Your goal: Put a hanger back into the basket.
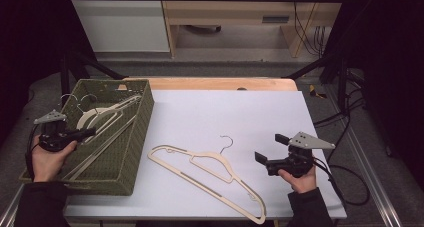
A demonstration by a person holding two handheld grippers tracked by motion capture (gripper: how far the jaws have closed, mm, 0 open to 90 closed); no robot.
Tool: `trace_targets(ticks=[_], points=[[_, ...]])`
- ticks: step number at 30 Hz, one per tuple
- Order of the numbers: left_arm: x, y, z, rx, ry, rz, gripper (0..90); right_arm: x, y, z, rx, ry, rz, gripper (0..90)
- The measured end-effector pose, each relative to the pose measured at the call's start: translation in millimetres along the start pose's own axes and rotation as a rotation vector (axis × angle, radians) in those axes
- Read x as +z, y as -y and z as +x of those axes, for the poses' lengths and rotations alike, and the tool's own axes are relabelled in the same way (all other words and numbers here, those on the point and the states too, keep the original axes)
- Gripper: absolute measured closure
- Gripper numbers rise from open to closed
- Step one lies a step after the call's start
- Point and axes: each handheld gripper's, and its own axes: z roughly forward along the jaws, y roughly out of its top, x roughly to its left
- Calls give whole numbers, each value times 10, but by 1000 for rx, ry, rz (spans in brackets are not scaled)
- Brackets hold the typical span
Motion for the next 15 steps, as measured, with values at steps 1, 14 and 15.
trace_targets(ticks=[1, 14, 15], points=[[-3, 3, 17, -5, -5, 1, 832, -1, 0, 0, 0, -1, 1, 21], [26, 2, 142, -85, -162, 84, 799, 13, 6, 14, 6, -1, 5, 23], [26, 16, 166, -89, -175, 95, 796, 21, 8, 15, 2, -1, 5, 22]])
